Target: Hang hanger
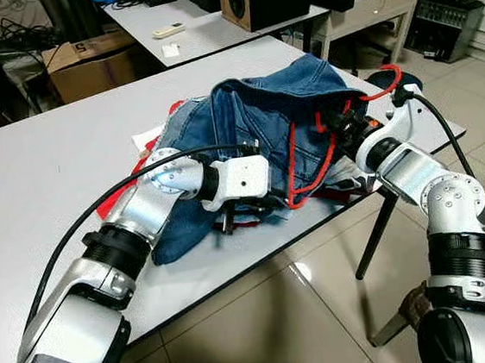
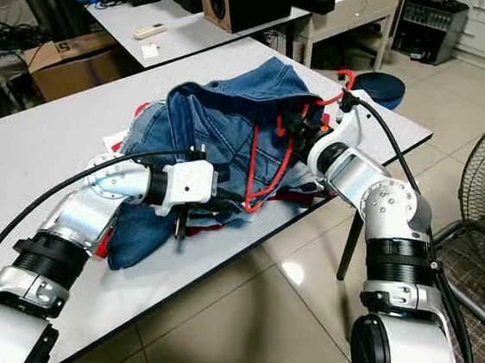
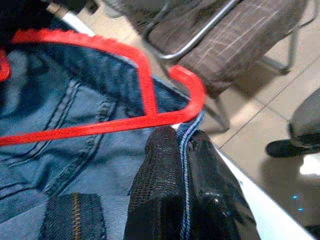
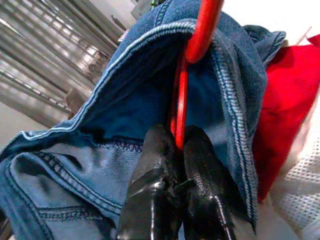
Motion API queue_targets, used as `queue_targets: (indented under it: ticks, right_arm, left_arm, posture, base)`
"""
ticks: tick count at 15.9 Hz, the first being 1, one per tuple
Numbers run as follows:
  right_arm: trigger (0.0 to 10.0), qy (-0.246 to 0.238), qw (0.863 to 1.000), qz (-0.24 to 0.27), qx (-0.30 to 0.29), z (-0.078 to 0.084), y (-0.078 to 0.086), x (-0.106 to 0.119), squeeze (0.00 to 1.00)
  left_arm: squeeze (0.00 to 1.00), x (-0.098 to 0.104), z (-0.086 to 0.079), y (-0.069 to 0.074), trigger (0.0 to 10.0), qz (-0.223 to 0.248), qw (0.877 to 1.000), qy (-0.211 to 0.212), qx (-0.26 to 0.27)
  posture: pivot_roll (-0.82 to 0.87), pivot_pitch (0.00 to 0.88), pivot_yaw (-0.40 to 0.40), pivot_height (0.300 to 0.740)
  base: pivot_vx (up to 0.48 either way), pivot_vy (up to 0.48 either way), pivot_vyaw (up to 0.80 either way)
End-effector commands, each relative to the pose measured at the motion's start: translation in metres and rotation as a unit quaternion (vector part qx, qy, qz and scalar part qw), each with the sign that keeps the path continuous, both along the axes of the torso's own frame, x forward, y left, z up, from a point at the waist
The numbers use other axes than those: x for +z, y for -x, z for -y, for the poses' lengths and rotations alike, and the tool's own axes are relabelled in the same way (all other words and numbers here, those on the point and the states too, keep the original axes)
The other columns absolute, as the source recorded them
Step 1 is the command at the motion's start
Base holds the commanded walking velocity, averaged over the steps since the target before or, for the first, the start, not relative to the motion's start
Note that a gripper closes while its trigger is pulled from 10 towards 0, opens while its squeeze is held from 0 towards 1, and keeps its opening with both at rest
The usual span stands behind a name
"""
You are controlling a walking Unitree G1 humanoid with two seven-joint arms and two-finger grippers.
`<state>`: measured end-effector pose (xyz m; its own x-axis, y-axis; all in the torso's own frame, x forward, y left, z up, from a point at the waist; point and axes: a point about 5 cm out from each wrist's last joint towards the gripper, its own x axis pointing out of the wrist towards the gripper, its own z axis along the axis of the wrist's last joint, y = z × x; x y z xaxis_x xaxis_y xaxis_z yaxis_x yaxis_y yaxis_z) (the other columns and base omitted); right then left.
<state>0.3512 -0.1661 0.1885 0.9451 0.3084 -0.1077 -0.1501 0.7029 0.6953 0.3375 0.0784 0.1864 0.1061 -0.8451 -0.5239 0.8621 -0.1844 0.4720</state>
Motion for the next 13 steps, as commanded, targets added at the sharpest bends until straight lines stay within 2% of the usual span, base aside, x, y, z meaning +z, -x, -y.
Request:
queue_targets:
  ticks: [1,3,6,8,9,11,12,13]
  right_arm:
    - [10.0,0.017,1.000,0.005,-0.003,0.000,-0.001,0.003,0.00]
    - [10.0,0.018,1.000,0.007,-0.009,0.003,-0.001,0.003,0.00]
    - [10.0,0.016,0.999,0.004,-0.028,0.008,-0.005,0.003,0.00]
    - [10.0,0.007,1.000,0.006,-0.030,0.007,-0.007,0.005,0.00]
    - [10.0,0.013,1.000,0.008,-0.027,0.005,-0.008,0.005,0.00]
    - [10.0,0.028,0.999,0.008,-0.013,-0.004,-0.008,0.003,0.00]
    - [10.0,0.034,0.999,0.005,-0.002,-0.009,-0.007,0.000,0.00]
    - [10.0,0.037,0.999,0.003,0.003,-0.011,-0.006,-0.001,0.00]
  left_arm:
    - [0.00,0.008,-0.002,0.001,0.0,0.009,1.000,0.004,-0.009]
    - [0.00,0.000,-0.010,0.011,0.0,-0.006,0.998,-0.034,-0.052]
    - [0.00,-0.006,-0.013,0.029,0.0,-0.022,0.991,-0.071,-0.111]
    - [0.00,-0.005,-0.008,0.036,0.0,-0.032,0.989,-0.061,-0.134]
    - [0.00,0.000,-0.001,0.038,0.0,-0.043,0.989,-0.028,-0.137]
    - [0.00,0.022,0.020,0.042,0.0,-0.074,0.983,0.079,-0.145]
    - [0.00,0.035,0.030,0.039,0.0,-0.085,0.978,0.136,-0.136]
    - [0.00,0.039,0.033,0.037,0.0,-0.092,0.975,0.155,-0.132]
  posture:
    - [-0.01,0.000,0.049,0.740]
    - [-0.01,0.000,0.049,0.740]
    - [-0.01,0.000,0.041,0.740]
    - [-0.01,0.000,0.038,0.740]
    - [-0.01,0.000,0.037,0.740]
    - [0.00,0.000,0.037,0.740]
    - [0.00,0.000,0.038,0.740]
    - [0.00,0.000,0.039,0.740]
  base:
    - [0.000,0.000,0.00]
    - [0.000,0.000,0.00]
    - [0.000,0.000,0.00]
    - [0.000,0.000,0.00]
    - [0.000,0.000,0.00]
    - [0.000,0.000,0.00]
    - [0.000,0.000,0.00]
    - [0.000,0.000,0.00]
